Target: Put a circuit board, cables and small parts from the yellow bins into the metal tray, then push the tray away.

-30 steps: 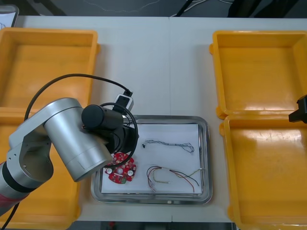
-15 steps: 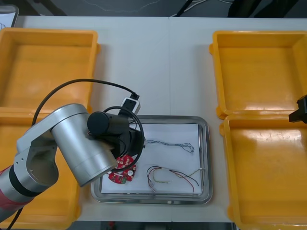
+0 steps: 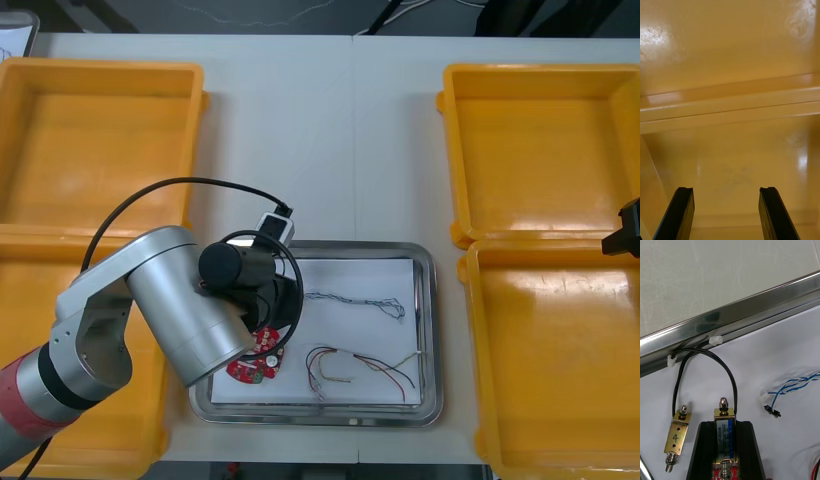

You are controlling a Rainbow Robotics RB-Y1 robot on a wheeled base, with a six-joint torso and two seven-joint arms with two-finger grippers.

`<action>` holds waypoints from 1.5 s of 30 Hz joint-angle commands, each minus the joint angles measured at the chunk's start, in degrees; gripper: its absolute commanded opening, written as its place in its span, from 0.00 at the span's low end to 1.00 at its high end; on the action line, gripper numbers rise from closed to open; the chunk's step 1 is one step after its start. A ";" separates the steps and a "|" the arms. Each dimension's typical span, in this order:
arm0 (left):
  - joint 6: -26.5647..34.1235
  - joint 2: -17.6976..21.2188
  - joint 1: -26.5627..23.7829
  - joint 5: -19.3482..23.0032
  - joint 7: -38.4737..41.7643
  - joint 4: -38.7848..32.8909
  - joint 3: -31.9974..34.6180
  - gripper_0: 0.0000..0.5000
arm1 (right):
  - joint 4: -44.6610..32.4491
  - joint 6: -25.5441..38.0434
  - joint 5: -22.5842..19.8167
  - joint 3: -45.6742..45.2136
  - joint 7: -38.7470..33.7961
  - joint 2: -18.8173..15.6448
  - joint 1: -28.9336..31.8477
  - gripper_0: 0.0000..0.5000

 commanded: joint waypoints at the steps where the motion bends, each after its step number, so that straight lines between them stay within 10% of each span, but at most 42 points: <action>1: -1.56 -1.54 1.11 -1.19 -0.59 0.50 -1.59 0.00 | -1.70 0.17 -0.50 -1.84 1.02 -2.10 0.51 1.00; 18: -2.70 -1.72 1.11 -1.36 -0.77 1.64 -1.94 0.00 | -1.61 0.17 -0.32 -1.84 1.02 -2.10 0.51 1.00; 20: -2.70 -1.81 1.11 -1.36 -0.68 1.64 -1.85 0.09 | -1.70 0.17 -0.41 -1.84 1.02 -2.10 0.59 1.00; 25: -2.79 -1.90 1.11 -1.36 -0.33 1.64 -1.85 0.77 | -1.70 0.17 -0.41 -1.84 1.02 -2.10 0.51 1.00; 28: -2.70 -1.90 1.11 -1.28 -0.15 1.64 -1.85 0.97 | -1.70 0.17 -0.32 -1.84 1.02 -2.10 0.51 1.00; 45: -2.61 -2.16 1.11 -1.19 0.29 0.59 -1.15 1.00 | -1.70 0.17 -0.50 -1.84 1.11 -2.10 0.51 1.00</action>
